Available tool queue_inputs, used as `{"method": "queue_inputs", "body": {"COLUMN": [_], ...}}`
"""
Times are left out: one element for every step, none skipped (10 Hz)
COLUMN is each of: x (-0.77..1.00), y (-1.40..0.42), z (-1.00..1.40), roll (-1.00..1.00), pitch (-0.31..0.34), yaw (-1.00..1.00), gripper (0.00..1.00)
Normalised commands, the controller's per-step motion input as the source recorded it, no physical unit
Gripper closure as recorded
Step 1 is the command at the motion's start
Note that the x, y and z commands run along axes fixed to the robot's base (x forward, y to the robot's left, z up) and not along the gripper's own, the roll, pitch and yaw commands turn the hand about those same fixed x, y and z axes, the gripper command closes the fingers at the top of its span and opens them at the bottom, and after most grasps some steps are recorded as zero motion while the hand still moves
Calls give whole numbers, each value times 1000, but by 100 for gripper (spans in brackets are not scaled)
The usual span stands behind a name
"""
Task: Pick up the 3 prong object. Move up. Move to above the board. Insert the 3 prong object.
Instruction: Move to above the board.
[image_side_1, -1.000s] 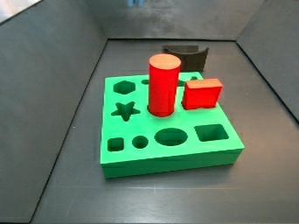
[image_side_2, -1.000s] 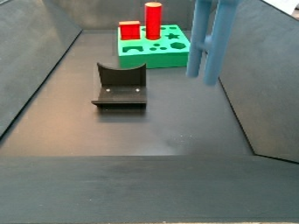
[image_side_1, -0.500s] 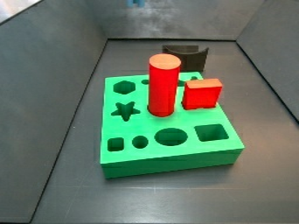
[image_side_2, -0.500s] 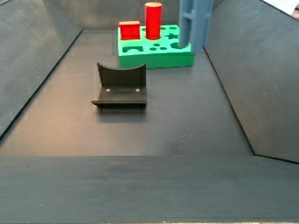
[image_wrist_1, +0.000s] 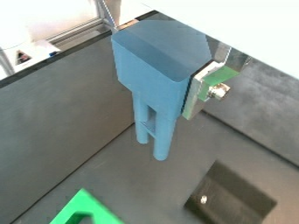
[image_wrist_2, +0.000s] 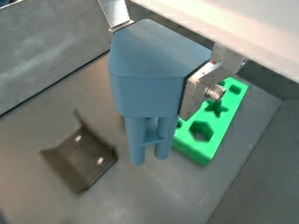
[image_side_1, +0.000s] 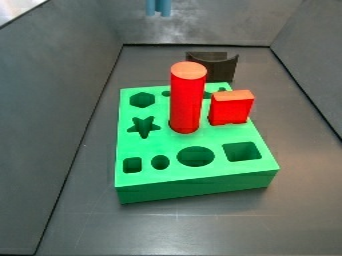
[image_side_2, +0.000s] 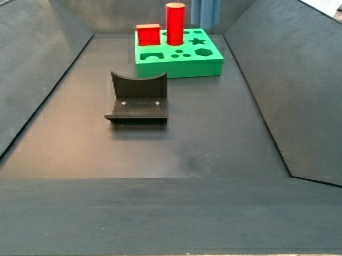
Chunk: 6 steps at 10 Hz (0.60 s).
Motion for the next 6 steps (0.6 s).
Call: {"method": "queue_inputs", "body": {"x": [119, 128, 135, 153, 175, 195], "y": [-1000, -1000, -1000, -1000, -1000, -1000], "z": [144, 145, 145, 150, 156, 160], "roll": [-18, -8, -19, 2, 5, 11], "pitch": [62, 72, 80, 103, 125, 136], "yaw": [2, 3, 4, 9, 8, 9], "gripper": [100, 100, 100, 100, 100, 100]}}
